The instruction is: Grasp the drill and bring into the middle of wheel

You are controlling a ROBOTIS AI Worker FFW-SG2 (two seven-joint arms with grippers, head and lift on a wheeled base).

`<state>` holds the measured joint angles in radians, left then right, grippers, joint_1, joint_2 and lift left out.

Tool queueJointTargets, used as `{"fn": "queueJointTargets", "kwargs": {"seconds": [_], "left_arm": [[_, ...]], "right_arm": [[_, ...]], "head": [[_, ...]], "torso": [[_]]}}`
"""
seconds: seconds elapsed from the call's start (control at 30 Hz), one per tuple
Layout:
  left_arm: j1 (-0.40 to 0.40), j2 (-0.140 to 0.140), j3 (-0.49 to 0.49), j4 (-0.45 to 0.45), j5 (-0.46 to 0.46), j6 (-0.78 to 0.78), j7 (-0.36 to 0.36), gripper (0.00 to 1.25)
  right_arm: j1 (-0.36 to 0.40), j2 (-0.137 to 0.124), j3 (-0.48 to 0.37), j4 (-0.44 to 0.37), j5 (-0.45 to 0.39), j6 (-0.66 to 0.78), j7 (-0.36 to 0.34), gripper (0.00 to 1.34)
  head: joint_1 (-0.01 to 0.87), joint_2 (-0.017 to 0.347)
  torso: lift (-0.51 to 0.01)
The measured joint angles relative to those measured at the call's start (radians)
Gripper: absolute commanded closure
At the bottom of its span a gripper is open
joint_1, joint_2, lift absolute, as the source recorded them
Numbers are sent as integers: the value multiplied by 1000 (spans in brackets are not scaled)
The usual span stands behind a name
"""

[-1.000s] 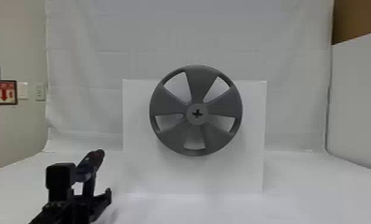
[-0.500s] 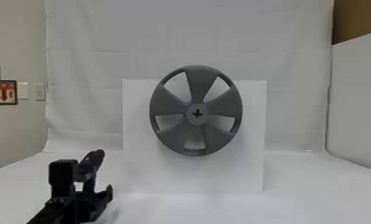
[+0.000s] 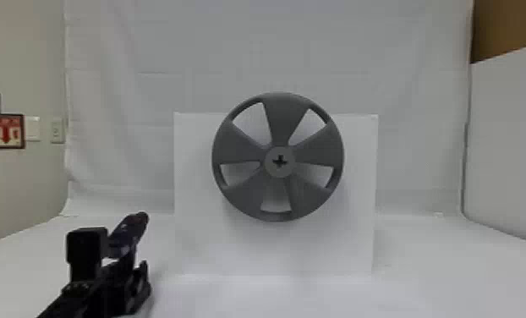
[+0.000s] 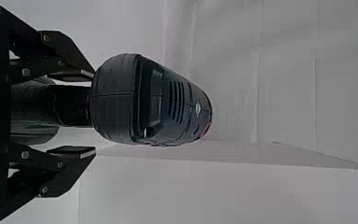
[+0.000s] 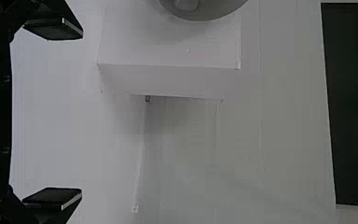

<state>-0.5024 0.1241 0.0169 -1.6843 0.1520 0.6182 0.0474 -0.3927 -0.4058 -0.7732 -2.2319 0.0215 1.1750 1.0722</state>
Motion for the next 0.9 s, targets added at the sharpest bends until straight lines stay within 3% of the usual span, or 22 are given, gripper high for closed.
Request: {"fn": "queueJointTargets", "kwargs": {"seconds": [0.1,0.27,0.37,0.9], "left_arm": [[0,-1,0,0,-4,0,2,1073],[3,-3,-4,0,-5,0,15,1088],[4,-3,-6,0,-6,0,16,1168],[14,-3,-10,-11,-6,-15,16,1173]], "right_arm": [[0,1,0,0,0,0,0,111],[1,1,0,0,0,0,0,111],[1,2,0,0,0,0,0,111],[4,2,-1,1,2,0,0,111]], "head": [[54,31],[54,31],[54,31],[54,31]], "torso": [[-403],[-403],[-403],[-403]]}}
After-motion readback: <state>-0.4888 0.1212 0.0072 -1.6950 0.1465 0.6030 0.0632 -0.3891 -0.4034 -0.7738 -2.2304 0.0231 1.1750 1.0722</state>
